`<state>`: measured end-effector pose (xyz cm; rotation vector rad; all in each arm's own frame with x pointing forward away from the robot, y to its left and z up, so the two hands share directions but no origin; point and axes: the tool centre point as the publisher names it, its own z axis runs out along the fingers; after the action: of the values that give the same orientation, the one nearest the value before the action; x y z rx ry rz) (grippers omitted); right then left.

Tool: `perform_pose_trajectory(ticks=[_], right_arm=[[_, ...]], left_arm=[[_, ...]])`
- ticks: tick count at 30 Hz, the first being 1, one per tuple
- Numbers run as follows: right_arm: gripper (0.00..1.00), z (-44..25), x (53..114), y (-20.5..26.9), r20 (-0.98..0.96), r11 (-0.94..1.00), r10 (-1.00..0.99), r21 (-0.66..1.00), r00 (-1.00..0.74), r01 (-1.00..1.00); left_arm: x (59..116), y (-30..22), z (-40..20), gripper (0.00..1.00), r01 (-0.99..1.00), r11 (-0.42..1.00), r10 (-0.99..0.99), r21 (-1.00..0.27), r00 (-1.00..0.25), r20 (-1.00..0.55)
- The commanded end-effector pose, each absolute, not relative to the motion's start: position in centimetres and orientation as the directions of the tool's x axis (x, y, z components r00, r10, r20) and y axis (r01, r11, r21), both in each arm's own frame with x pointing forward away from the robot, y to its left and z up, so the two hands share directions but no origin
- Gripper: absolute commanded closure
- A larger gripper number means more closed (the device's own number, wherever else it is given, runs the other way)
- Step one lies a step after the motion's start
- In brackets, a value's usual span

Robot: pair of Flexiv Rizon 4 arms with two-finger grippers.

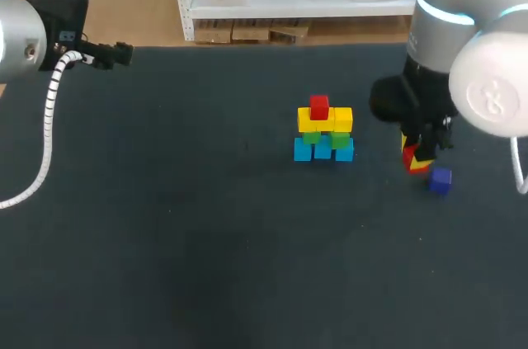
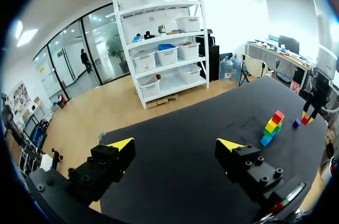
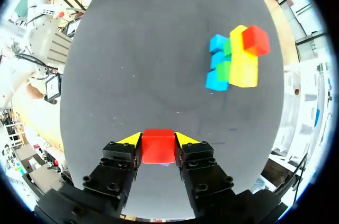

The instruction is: Place the blue cubes, place green cubes on the blue cubes, place the yellow cubes on the green cubes, then place the red cubes on the yellow cubes, and place purple cube on the red cubes.

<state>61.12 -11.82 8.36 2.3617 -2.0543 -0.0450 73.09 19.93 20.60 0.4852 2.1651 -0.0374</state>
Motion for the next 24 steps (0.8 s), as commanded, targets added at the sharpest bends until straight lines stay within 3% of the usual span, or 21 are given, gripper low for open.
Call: perform_pose_trajectory(ticks=[1,10,24], right_arm=[[1.0,11.1,61.9,-10.6,-0.003,-0.138,-0.99,0.025,0.138,-0.99],[1.0,13.8,64.1,-7.5,-0.034,-0.136,-0.99,0.007,0.136,-0.991],[1.0,12.3,67.5,-4.7,-0.092,-0.061,-0.994,0.022,0.059,-0.998]], left_arm=[[73.1,19.9,20.5,0.0,0.353,0.924,0.326,0.148,-0.525,-0.786],[73.1,19.9,20.5,0.0,0.353,0.924,0.326,0.148,-0.525,-0.786],[73.1,19.9,20.5,0.0,0.353,0.924,0.326,0.148,-0.525,-0.786]])
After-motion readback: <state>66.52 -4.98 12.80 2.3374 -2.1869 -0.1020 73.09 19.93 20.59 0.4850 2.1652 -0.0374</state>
